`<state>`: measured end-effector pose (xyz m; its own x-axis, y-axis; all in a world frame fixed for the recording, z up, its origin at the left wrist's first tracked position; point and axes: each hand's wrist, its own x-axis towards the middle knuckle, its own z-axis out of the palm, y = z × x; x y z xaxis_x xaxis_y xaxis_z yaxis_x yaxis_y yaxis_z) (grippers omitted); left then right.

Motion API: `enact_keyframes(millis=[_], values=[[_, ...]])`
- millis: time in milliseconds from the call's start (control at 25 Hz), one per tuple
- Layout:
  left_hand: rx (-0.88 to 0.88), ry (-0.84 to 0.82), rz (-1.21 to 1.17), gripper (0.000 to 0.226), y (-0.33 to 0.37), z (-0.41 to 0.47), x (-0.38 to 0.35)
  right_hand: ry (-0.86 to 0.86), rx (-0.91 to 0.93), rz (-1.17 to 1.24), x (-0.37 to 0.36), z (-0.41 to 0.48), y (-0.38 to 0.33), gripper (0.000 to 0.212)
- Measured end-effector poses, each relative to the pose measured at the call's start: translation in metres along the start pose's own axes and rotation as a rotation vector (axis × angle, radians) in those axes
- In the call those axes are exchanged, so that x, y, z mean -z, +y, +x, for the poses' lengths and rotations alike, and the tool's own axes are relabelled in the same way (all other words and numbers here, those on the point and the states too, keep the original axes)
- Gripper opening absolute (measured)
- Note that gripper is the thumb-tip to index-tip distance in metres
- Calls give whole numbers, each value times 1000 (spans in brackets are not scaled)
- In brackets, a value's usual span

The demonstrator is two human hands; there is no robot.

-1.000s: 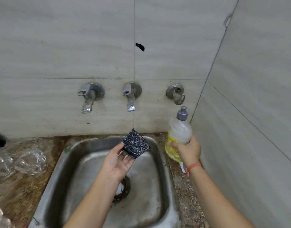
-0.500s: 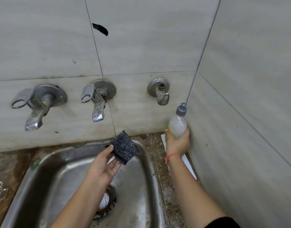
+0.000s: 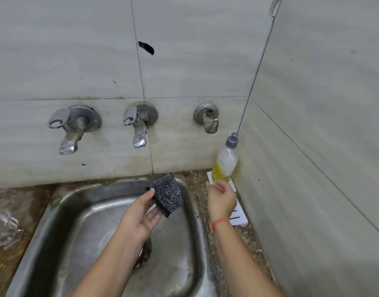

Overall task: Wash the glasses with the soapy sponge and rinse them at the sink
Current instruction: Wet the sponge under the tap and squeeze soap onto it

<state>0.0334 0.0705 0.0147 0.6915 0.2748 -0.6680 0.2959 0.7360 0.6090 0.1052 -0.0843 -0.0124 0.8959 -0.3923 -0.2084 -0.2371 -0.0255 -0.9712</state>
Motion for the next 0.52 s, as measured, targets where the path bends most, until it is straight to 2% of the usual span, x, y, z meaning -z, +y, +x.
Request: enact_keyframes(millis=[120, 200, 400, 520], values=[[-29, 4, 51, 7, 7, -25, 17, -561, -53, -2, -11, -40, -16, 12], [-32, 2, 72, 8, 12, -41, 34, -856, -43, -101, -19, -62, -28, 13], [-44, 57, -31, 10, 20, -77, 90, -1124, -3, -319, -33, -124, -51, 2], [-180, 152, -113, 10, 21, -94, 127, -1175, -50, -368, -51, -160, -46, 5]])
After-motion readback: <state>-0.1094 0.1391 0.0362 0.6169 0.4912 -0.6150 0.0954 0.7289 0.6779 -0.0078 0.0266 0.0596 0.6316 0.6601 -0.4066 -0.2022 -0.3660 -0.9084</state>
